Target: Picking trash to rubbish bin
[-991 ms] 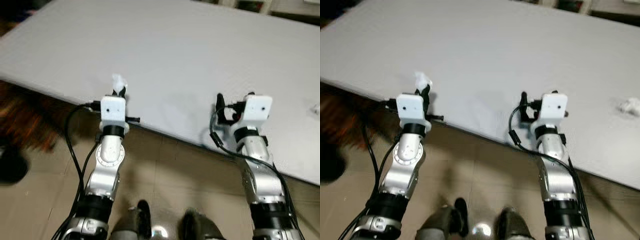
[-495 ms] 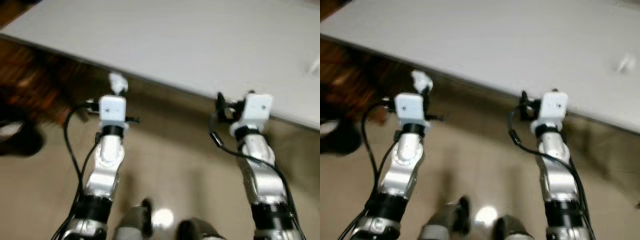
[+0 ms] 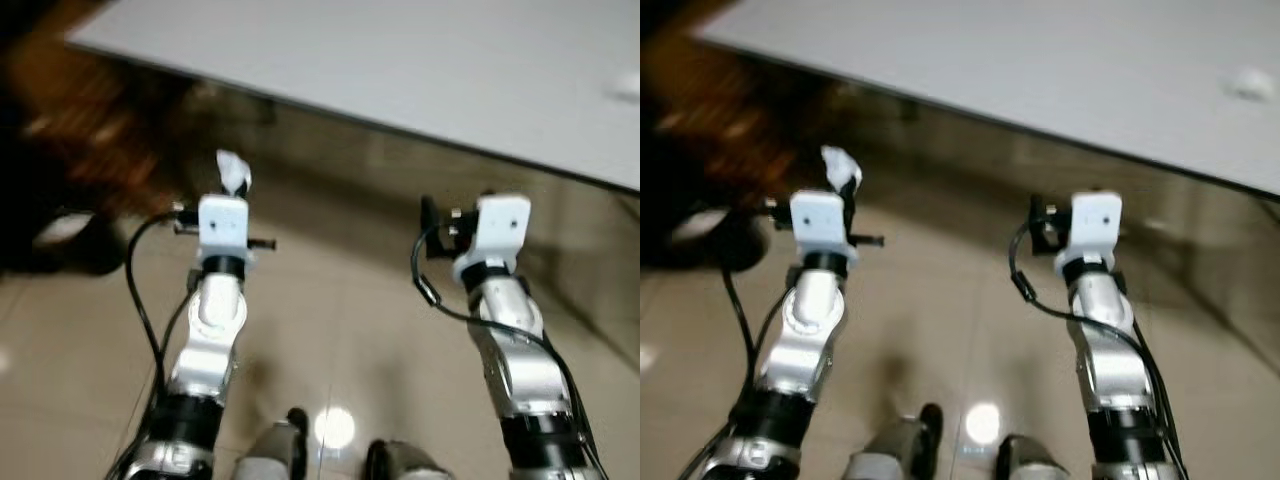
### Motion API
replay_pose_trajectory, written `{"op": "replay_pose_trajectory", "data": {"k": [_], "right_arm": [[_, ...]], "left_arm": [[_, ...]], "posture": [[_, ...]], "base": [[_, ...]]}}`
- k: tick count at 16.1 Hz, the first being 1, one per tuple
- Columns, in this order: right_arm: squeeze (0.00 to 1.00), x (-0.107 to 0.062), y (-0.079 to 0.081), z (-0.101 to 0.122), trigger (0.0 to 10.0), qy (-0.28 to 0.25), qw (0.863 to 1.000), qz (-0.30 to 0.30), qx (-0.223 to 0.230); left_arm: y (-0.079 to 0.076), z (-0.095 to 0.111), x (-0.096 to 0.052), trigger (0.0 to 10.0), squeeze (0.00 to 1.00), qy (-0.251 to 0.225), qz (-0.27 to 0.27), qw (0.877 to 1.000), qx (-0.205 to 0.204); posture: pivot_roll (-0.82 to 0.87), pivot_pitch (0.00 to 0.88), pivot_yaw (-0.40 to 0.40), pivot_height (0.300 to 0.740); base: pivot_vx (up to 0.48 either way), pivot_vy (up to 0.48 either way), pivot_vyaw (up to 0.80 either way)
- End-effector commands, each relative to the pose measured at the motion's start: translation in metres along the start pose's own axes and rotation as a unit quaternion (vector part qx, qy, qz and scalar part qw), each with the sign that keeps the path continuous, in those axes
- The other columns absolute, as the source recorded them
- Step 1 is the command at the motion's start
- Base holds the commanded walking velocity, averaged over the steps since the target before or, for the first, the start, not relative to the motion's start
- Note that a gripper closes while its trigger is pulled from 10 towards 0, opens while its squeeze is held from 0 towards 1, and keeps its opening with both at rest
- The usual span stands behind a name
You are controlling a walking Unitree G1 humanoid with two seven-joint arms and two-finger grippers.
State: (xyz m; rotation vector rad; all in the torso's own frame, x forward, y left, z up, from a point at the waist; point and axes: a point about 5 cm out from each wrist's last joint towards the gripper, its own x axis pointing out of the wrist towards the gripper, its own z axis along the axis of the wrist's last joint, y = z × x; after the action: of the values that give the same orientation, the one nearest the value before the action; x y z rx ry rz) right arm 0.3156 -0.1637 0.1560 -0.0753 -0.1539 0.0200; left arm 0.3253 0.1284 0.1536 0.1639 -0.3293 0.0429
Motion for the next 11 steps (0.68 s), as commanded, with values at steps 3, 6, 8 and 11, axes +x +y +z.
{"op": "replay_pose_trajectory", "data": {"k": [3, 6, 8, 11], "right_arm": [[0.00, -0.0014, 0.0011, 0.0004, 10.0, 0.003, 1.000, 0.004, 0.001], [0.00, -0.0016, 0.0026, -0.0005, 10.0, 0.006, 1.000, 0.008, 0.002], [0.00, -0.0017, 0.0025, -0.0011, 10.0, 0.008, 1.000, 0.009, 0.002], [0.00, -0.0019, 0.0025, -0.0014, 10.0, 0.009, 1.000, 0.009, 0.002]], "left_arm": [[-0.0023, -0.0003, -0.0014, 10.0, 0.00, 0.004, -0.004, 1.000, 0.003], [-0.0033, -0.0004, -0.0015, 10.0, 0.00, 0.005, -0.006, 1.000, -0.001], [-0.0033, 0.0000, -0.0013, 10.0, 0.00, 0.005, -0.006, 1.000, -0.003], [-0.0026, 0.0000, -0.0018, 10.0, 0.00, 0.005, -0.006, 1.000, -0.003]], "posture": [[-0.03, 0.239, 0.027, 0.740], [-0.03, 0.241, 0.027, 0.740], [-0.03, 0.244, 0.026, 0.740], [-0.02, 0.250, 0.026, 0.740]], "base": [[0.000, 0.000, 0.80], [0.000, 0.000, 0.80], [0.000, 0.000, 0.80], [0.000, 0.000, 0.80]]}}
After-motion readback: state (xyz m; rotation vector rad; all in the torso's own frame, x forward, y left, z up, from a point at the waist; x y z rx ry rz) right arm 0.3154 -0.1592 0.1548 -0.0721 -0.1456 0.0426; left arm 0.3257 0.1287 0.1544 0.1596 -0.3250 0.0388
